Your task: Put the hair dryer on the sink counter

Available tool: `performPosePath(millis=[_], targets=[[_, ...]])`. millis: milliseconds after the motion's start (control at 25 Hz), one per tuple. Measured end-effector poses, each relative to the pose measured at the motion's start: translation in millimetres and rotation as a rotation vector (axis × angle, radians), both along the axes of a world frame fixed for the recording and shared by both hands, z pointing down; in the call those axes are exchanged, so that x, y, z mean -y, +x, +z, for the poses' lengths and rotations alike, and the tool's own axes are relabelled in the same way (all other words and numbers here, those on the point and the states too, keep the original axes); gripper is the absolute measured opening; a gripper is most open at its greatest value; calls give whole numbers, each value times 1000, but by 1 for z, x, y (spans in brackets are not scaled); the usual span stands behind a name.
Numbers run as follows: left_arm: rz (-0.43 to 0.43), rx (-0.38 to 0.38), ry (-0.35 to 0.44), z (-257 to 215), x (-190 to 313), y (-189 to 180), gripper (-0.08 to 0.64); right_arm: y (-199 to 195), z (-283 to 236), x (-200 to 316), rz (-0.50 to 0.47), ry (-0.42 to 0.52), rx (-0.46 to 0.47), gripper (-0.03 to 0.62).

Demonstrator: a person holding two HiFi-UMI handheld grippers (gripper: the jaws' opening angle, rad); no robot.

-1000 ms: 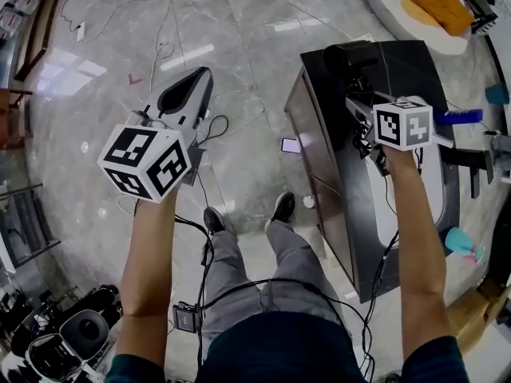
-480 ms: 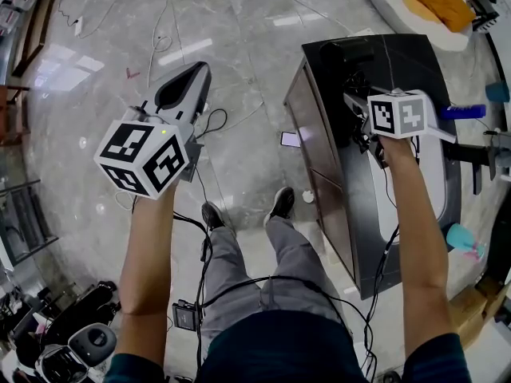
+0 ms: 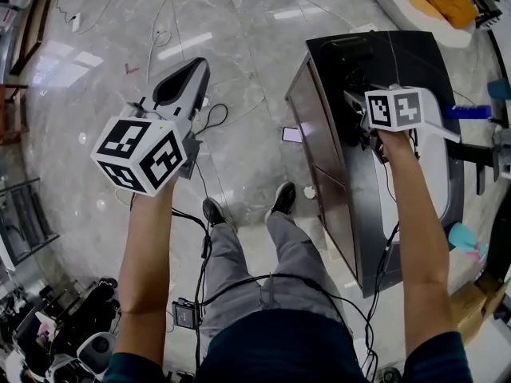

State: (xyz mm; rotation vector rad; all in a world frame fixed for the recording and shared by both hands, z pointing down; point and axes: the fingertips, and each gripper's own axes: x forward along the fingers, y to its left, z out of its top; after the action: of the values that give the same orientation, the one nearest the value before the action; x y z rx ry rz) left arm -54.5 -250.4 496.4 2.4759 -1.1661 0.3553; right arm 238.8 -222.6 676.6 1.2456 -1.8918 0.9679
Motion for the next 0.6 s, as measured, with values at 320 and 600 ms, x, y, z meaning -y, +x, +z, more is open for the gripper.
performPosePath(millis=[320,600], targets=[[10,-3,-17,10,1,5,6,0,7,4,1,3,-14,175],[8,-5,-23,12,-1,3,6,0,10,3,-5,16,-22,179]])
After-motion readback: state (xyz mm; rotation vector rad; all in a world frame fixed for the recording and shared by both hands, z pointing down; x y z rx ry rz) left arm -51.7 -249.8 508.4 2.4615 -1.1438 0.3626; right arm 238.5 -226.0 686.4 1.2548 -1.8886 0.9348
